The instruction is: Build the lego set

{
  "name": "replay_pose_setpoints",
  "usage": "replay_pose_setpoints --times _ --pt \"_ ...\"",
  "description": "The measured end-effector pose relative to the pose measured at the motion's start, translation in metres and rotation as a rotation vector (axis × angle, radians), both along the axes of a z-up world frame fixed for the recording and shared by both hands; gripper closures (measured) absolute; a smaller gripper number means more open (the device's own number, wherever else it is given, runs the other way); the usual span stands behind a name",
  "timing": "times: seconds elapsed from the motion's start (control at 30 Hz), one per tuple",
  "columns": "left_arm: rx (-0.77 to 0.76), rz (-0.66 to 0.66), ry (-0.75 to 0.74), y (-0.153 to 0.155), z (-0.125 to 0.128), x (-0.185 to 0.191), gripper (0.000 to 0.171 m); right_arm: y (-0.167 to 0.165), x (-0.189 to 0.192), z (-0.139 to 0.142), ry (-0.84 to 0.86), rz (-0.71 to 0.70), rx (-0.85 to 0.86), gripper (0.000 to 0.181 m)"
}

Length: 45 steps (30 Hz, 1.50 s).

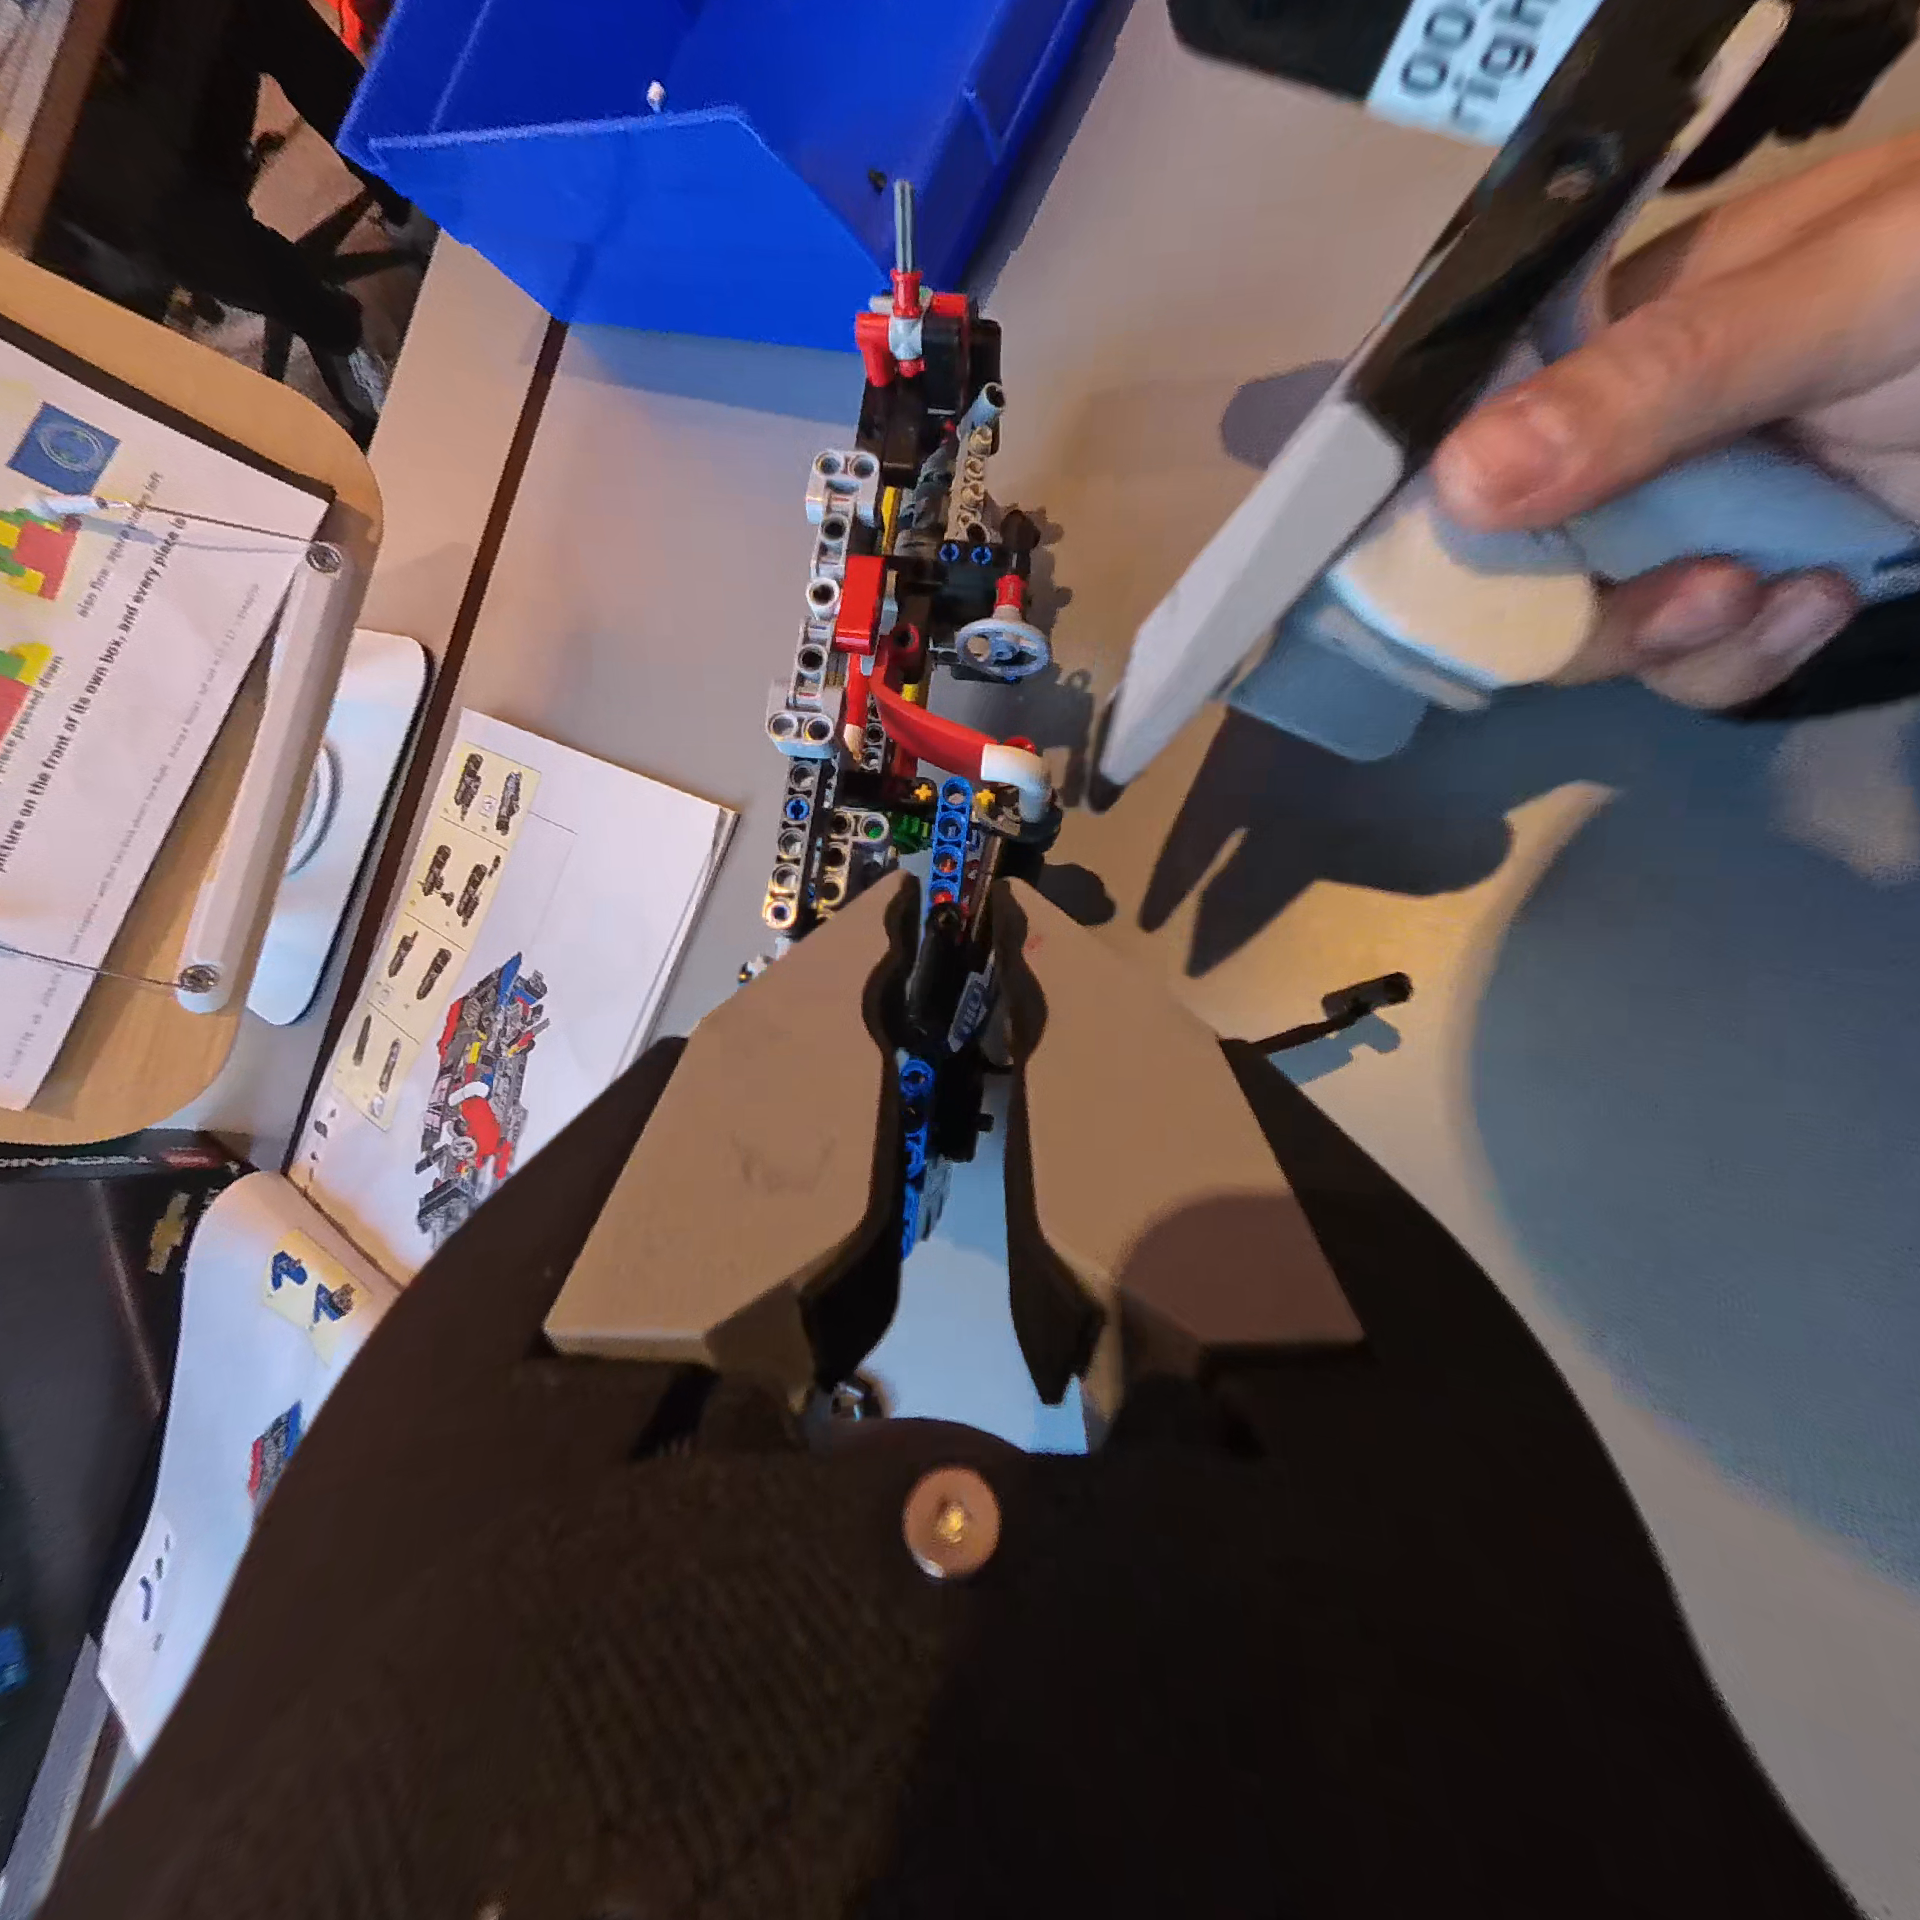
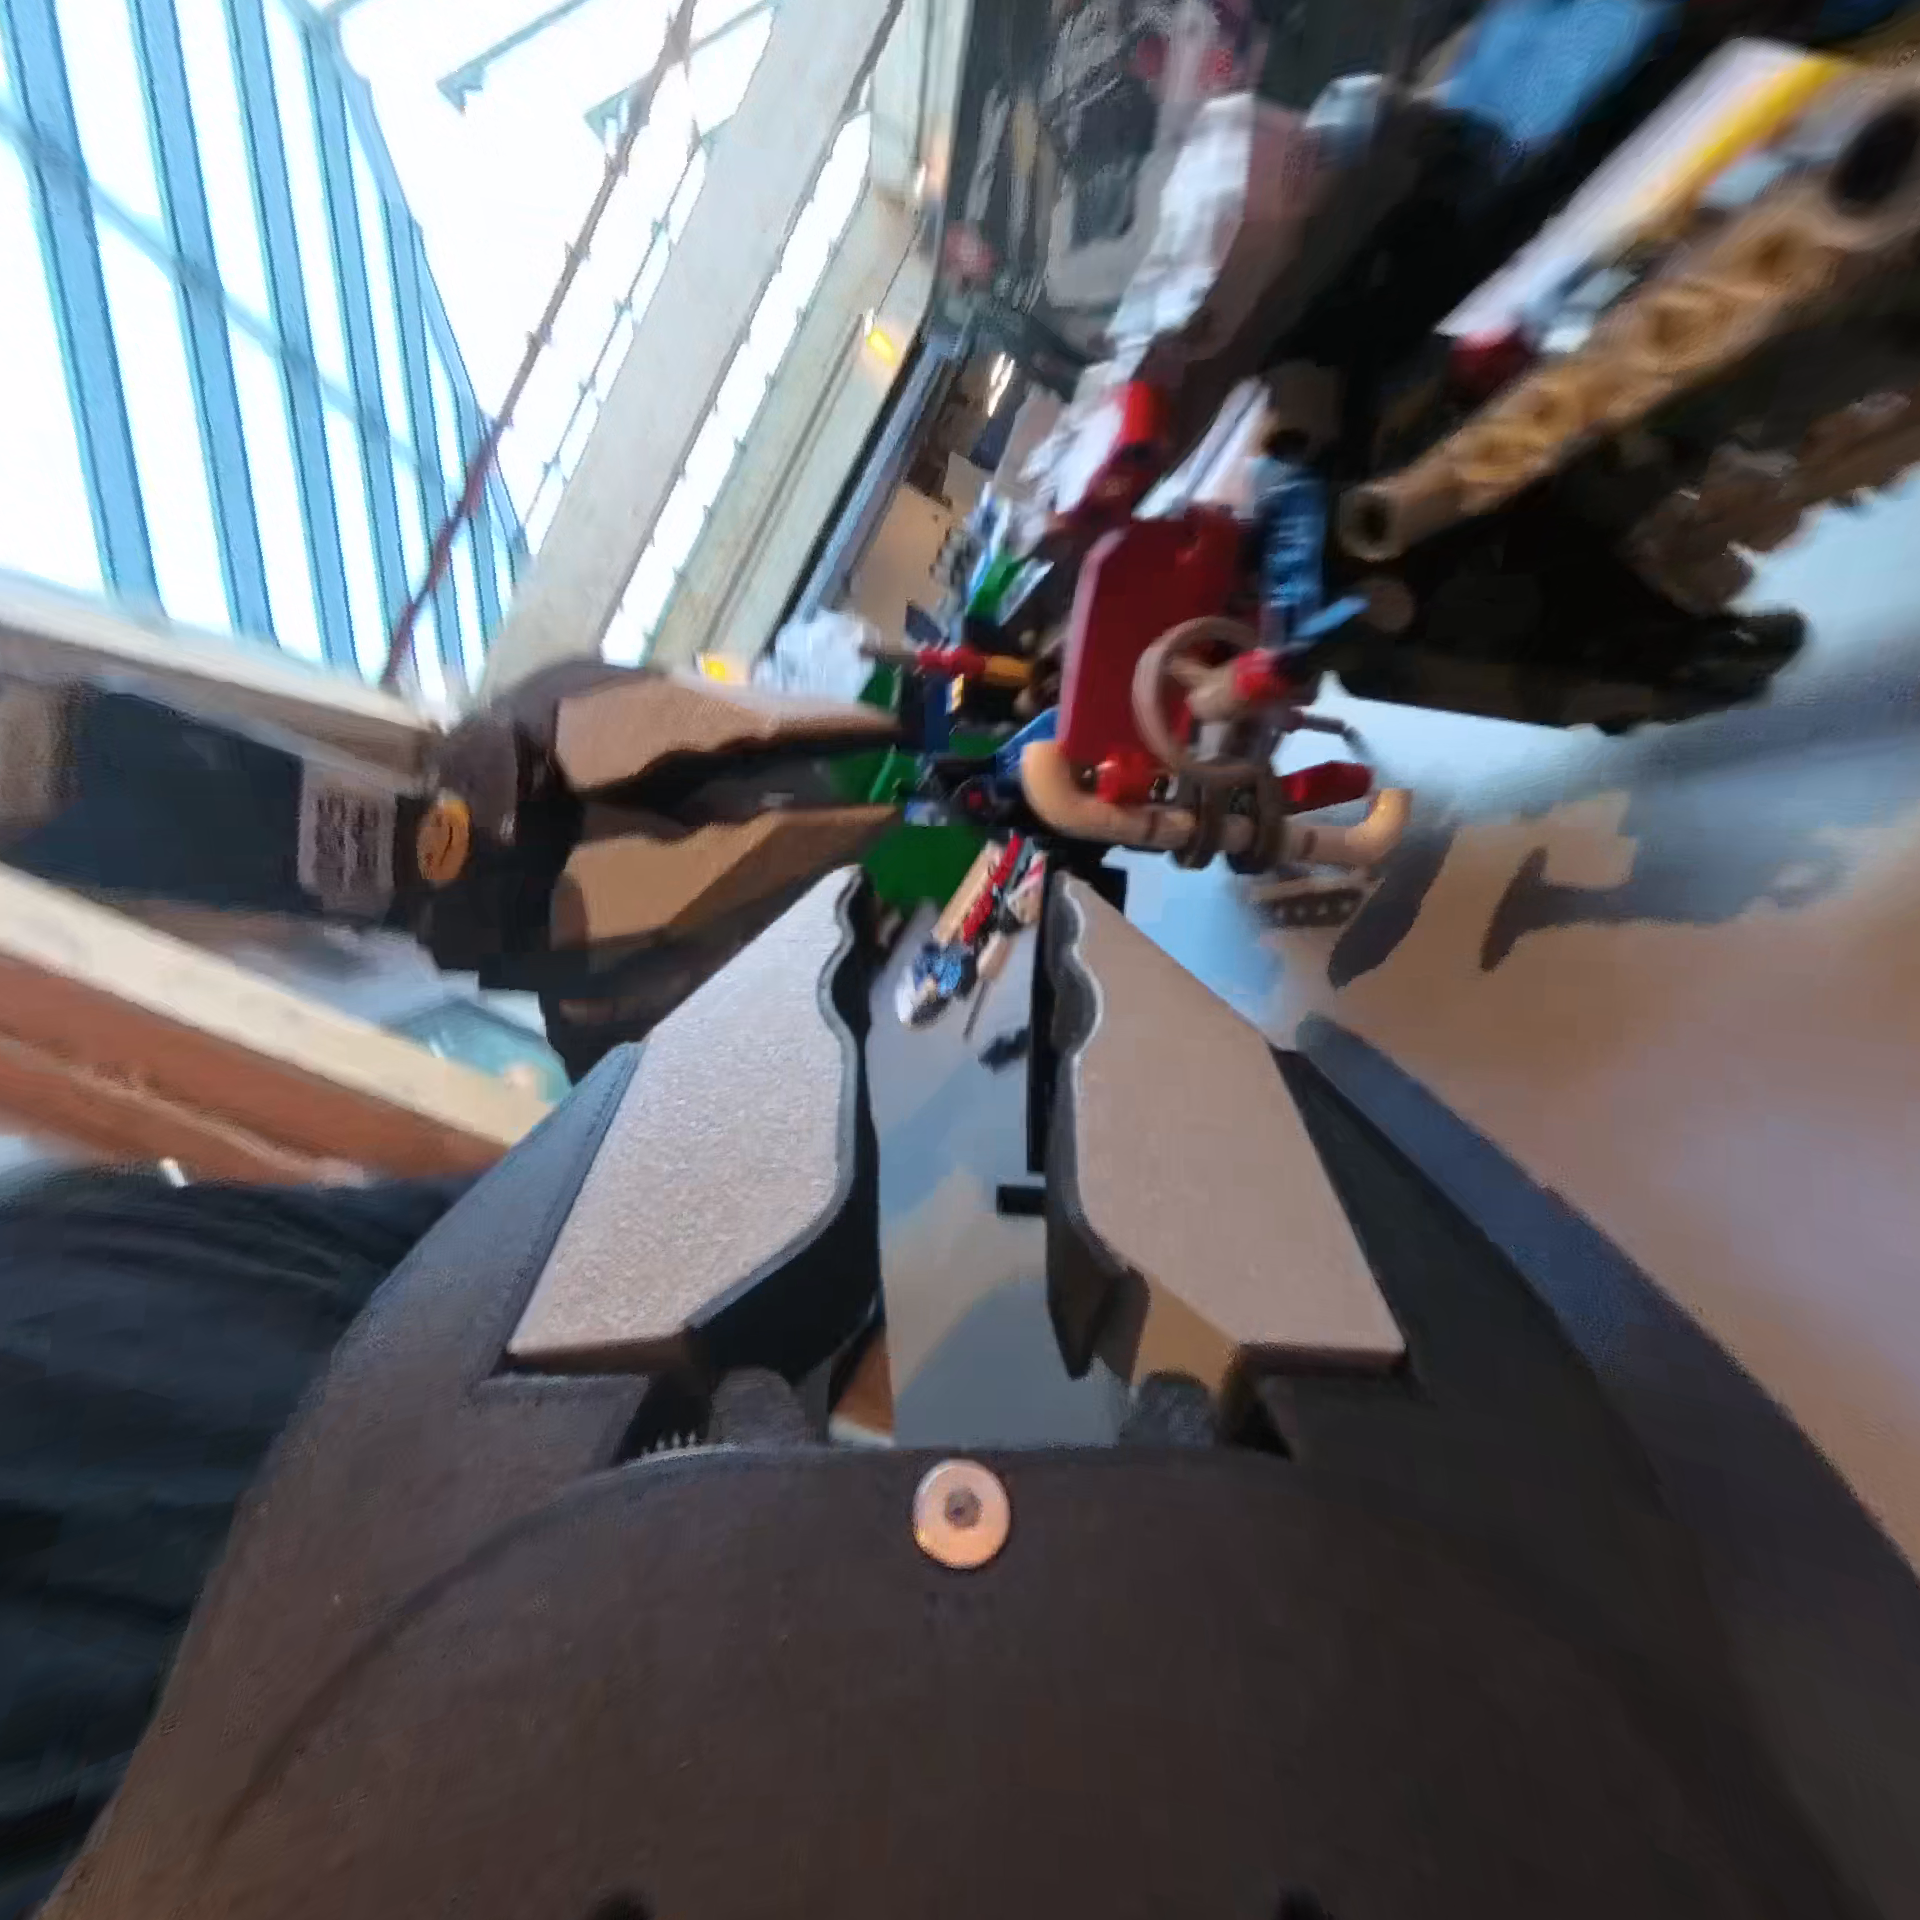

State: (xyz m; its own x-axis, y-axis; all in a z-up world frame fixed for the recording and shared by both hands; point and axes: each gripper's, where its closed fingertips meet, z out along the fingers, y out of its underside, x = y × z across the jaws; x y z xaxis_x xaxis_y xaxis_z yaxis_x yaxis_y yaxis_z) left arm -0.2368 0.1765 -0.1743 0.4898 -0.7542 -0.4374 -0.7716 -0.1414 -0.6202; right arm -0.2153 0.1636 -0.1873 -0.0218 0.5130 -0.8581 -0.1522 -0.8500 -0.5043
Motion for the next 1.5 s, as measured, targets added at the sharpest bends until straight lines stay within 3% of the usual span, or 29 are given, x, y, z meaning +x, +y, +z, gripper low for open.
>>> replay_pose_setpoints --times 0.07,0.13,0.2,0.27,0.43,0.53,0.67,0.73,0.8,0.9,1.0,1.13,1.2,1.3,1.37,1.5 --pt "0.010 -0.003 -0.007 -0.004 0.002 -0.003 0.161 -0.013 0.014 0.015 -0.040 0.116 0.192 0.160" --pt "0.003 -0.001 -0.041 -0.012 0.001 -0.009 0.161 -0.012 0.035 0.022 -0.165 0.195 0.421 0.156" --pt "-0.008 0.023 -0.091 -0.017 -0.004 -0.014 0.160 0.004 0.052 0.014 -0.345 0.180 0.627 0.156" --pt "-0.005 0.049 -0.130 -0.015 -0.005 -0.016 0.159 0.009 0.049 0.007 -0.395 0.177 0.673 0.145" --pt "0.036 0.053 -0.149 -0.007 0.002 -0.010 0.160 -0.007 0.013 0.001 -0.159 0.204 0.275 0.127" --pt "0.022 0.048 -0.146 -0.003 -0.002 -0.009 0.159 0.005 0.010 -0.010 -0.174 0.146 0.247 0.129" --pt "0.043 0.118 -0.178 0.001 0.002 -0.018 0.155 -0.009 0.005 -0.025 -0.227 0.241 0.216 0.143" --pt "0.076 0.199 -0.233 -0.008 0.003 -0.025 0.152 -0.012 0.009 -0.020 -0.203 0.241 0.272 0.146" --pt "0.016 0.270 -0.349 -0.024 -0.006 -0.019 0.147 -0.009 0.013 -0.018 -0.194 0.233 0.294 0.151" --pt "-0.014 0.365 -0.434 -0.031 -0.016 -0.017 0.137 -0.001 0.010 -0.019 -0.197 0.226 0.289 0.145" --pt "0.122 0.352 -0.445 -0.023 0.018 -0.019 0.144 0.004 -0.001 -0.019 -0.181 0.206 0.220 0.142" --pt "0.091 0.355 -0.280 -0.005 0.018 -0.023 0.140 0.009 -0.007 -0.013 -0.059 0.140 0.052 0.141" --pt "0.105 0.330 -0.280 -0.005 0.020 -0.019 0.144 0.018 -0.004 -0.007 0.017 0.069 -0.025 0.144" --pt "0.143 0.242 -0.215 -0.006 0.021 -0.012 0.171 0.029 0.000 0.000 0.153 -0.015 -0.151 0.149" --pt "0.144 0.206 -0.119 0.000 0.017 -0.012 0.171 0.030 -0.002 -0.002 0.157 -0.049 -0.186 0.161" --pt "0.070 0.126 -0.062 0.007 0.006 -0.001 0.164 0.035 -0.002 -0.003 0.182 -0.126 -0.260 0.158"
